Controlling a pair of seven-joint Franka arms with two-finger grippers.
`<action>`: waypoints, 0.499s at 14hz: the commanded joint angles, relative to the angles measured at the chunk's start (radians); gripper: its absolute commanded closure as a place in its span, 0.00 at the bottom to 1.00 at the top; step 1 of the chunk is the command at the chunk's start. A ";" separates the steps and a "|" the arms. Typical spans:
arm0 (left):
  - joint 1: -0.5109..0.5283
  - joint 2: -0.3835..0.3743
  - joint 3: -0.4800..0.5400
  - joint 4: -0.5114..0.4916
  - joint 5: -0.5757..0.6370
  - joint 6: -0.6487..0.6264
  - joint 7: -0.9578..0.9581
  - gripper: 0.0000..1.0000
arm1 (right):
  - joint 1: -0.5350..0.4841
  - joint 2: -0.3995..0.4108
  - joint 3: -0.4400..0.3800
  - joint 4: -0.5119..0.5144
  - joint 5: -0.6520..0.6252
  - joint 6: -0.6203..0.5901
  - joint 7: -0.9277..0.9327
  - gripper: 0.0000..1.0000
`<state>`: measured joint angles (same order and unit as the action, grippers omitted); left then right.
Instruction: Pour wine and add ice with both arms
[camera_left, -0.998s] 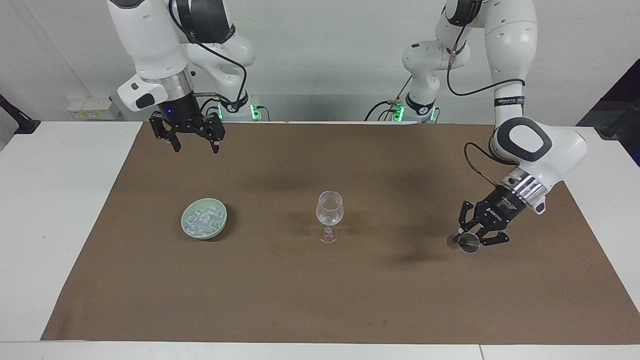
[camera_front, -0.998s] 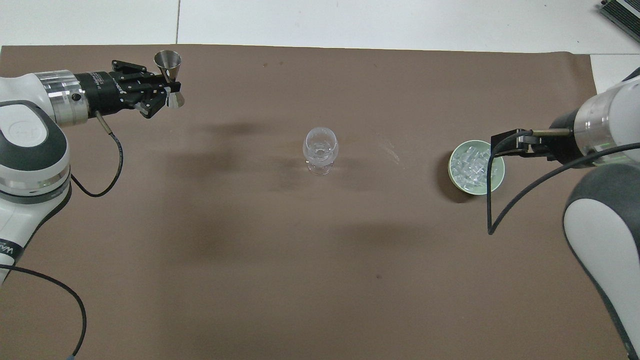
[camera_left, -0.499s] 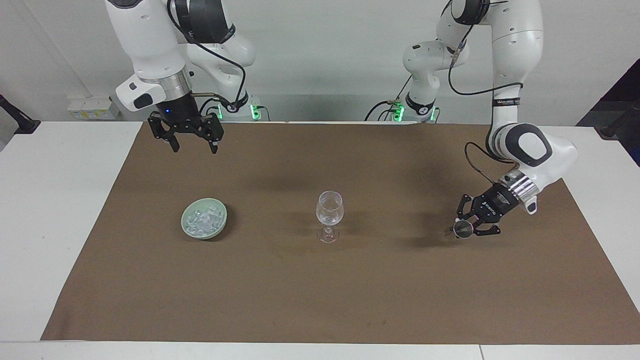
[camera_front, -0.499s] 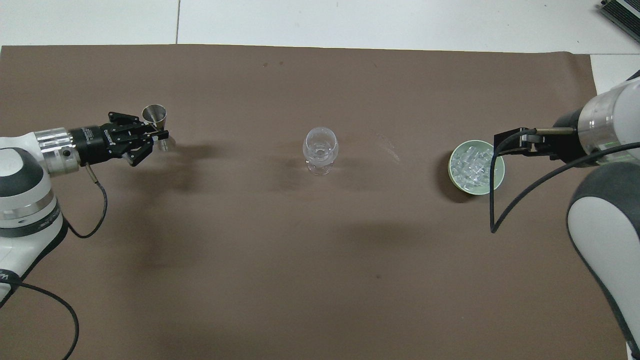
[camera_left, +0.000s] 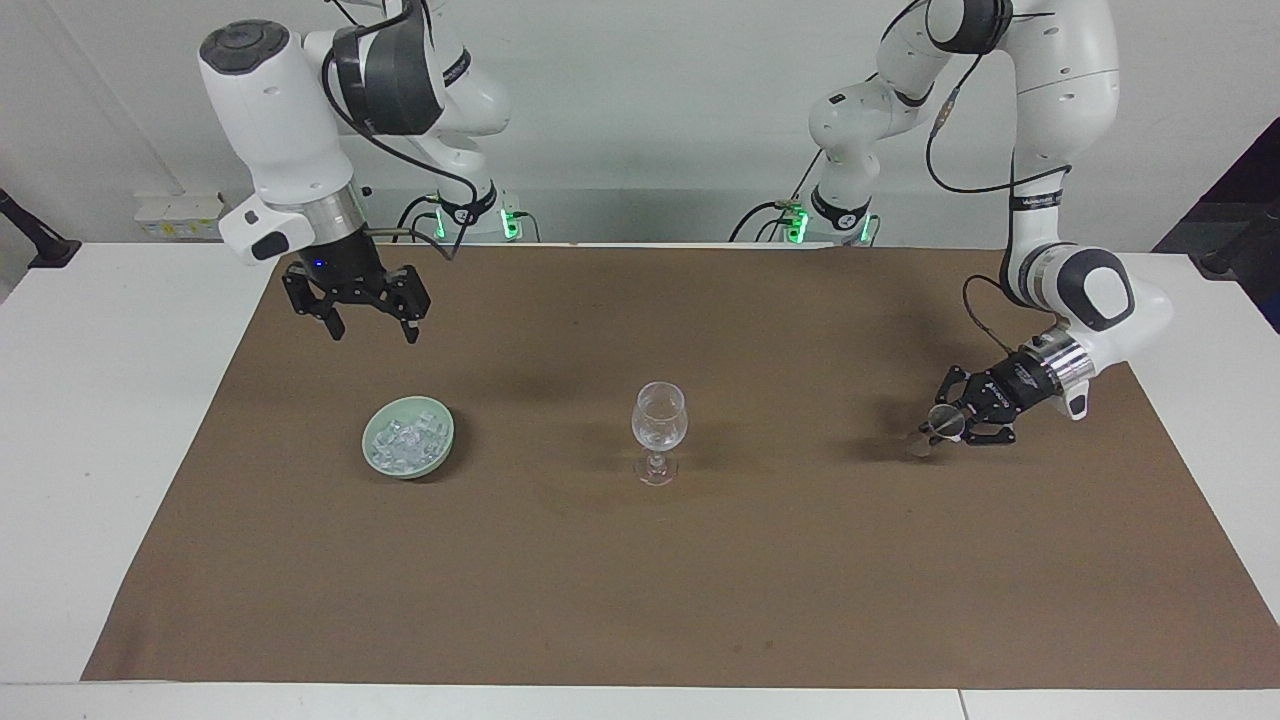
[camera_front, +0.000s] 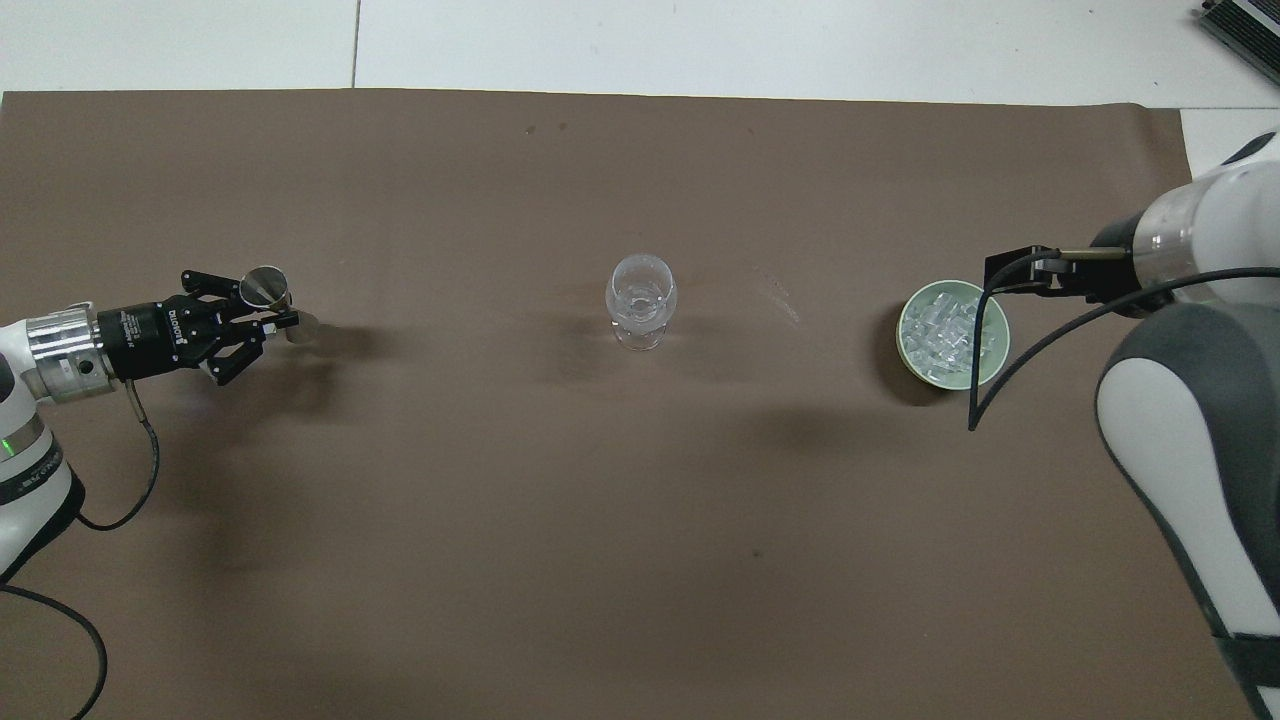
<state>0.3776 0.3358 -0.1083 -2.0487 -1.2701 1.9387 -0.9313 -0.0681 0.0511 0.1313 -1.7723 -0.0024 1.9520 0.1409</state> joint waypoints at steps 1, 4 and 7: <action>0.038 0.019 -0.010 -0.008 -0.028 -0.040 0.063 1.00 | -0.015 0.053 0.007 -0.082 -0.004 0.163 -0.034 0.00; 0.044 0.029 -0.010 -0.010 -0.055 -0.044 0.086 1.00 | -0.019 0.120 0.005 -0.108 -0.030 0.261 -0.029 0.00; 0.043 0.034 -0.010 -0.030 -0.078 -0.044 0.123 1.00 | -0.035 0.145 0.005 -0.143 -0.065 0.315 -0.026 0.00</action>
<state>0.4089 0.3725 -0.1125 -2.0528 -1.3105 1.9128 -0.8535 -0.0782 0.1999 0.1285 -1.8778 -0.0463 2.2349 0.1396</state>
